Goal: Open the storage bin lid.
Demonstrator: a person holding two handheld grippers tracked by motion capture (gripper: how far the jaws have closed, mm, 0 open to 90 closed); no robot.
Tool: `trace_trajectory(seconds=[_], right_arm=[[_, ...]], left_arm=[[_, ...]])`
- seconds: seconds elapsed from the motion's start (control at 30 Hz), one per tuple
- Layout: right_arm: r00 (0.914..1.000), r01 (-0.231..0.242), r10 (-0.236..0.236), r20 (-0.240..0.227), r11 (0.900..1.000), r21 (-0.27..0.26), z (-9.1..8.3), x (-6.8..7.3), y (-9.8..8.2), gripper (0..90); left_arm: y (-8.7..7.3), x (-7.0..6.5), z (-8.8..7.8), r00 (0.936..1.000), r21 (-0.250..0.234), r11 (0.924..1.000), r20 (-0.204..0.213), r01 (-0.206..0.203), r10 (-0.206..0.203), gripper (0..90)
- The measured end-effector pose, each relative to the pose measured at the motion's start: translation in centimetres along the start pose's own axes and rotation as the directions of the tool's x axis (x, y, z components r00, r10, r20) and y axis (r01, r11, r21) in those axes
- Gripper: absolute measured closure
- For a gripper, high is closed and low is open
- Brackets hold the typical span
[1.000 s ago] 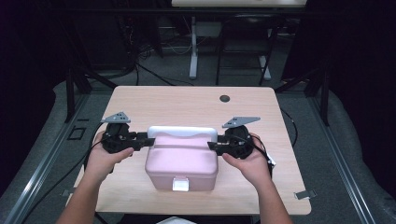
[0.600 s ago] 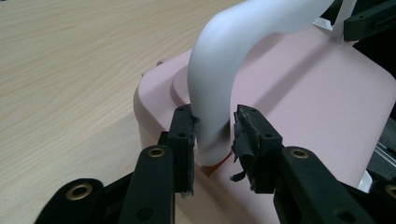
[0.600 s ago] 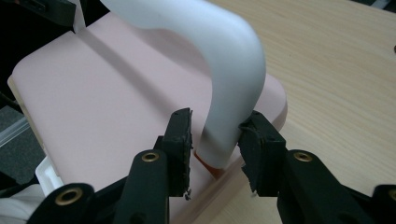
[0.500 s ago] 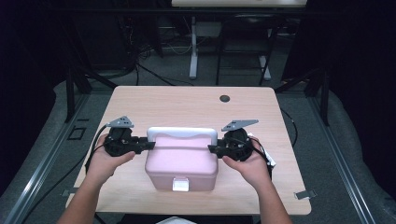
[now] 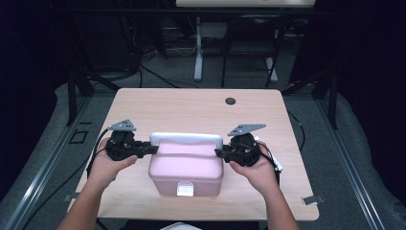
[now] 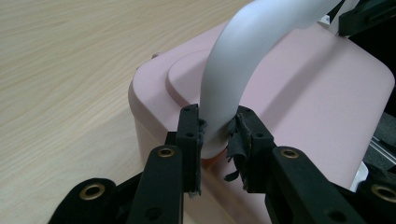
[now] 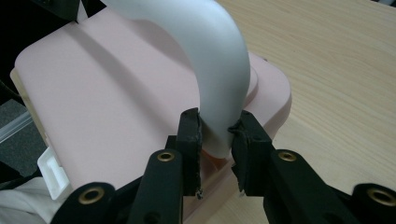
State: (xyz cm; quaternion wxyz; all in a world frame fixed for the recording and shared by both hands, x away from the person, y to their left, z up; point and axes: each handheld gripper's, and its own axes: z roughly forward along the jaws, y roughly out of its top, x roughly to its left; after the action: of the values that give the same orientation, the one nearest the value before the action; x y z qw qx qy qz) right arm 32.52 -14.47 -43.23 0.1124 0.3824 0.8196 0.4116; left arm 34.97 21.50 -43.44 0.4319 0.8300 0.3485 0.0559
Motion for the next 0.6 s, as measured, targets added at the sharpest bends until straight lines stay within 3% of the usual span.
trace_trajectory(seconds=[0.17, 0.43, 0.5, 0.6], right_arm=[[0.9998, 0.018, -0.018, -0.012, 1.0, -0.006, -0.3, 0.4, 0.2, 74.1], [0.9999, 0.009, -0.009, -0.007, 0.996, -0.085, -1.2, 0.4, 0.5, 74.4], [1.0, 0.005, -0.005, -0.006, 0.995, -0.098, -1.3, 0.4, 0.5, 74.4], [1.0, 0.006, -0.007, -0.003, 0.994, -0.113, -1.4, 0.4, 0.6, 74.4]], left_arm=[[0.1, -0.1, -0.5, 0.9998, -0.016, 0.9998, -0.017, -0.007, 0.007, 73.3], [0.4, -0.4, -1.2, 0.9997, -0.088, 0.9961, -0.025, -0.006, 0.004, 72.9], [0.3, -0.3, -1.2, 0.9999, -0.1, 0.995, -0.008, 0.01, -0.011, 68.7], [0.3, -0.4, -1.5, 0.9998, -0.109, 0.994, -0.015, 0.011, -0.012, 65.6]])
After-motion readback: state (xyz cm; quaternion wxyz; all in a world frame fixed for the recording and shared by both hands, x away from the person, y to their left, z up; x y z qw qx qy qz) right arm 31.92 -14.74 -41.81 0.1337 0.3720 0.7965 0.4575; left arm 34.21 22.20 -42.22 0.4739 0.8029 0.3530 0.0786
